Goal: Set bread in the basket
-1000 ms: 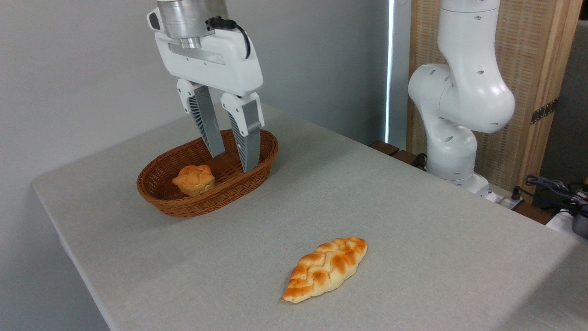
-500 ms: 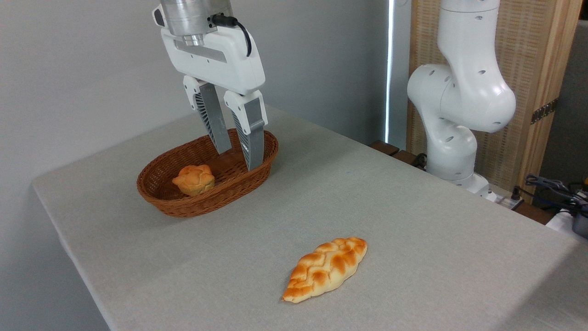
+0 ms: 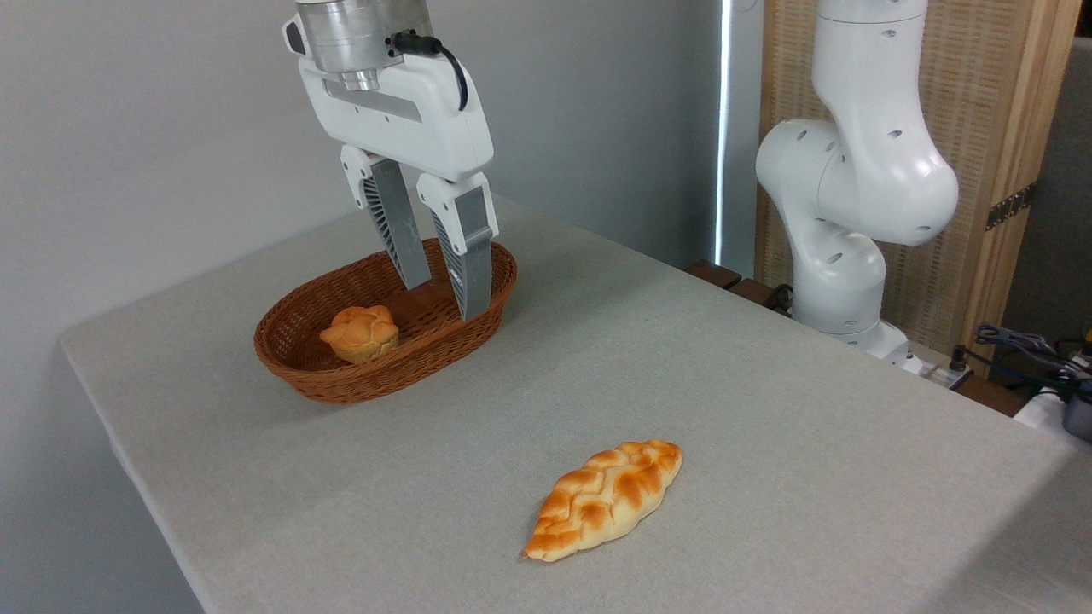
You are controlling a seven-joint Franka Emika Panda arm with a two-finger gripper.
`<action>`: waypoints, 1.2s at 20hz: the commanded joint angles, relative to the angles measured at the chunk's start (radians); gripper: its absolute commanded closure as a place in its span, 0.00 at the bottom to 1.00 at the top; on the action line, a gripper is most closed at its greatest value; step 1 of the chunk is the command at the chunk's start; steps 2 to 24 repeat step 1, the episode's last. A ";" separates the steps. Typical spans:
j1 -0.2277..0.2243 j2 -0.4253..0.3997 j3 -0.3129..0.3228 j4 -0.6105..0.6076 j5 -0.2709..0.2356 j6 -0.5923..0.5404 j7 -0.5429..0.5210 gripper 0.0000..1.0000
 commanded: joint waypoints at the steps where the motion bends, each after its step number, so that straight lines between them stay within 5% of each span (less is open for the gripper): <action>1: 0.011 0.009 -0.004 0.022 -0.008 -0.014 0.019 0.00; 24: 0.011 0.009 -0.004 0.022 -0.008 -0.014 0.019 0.00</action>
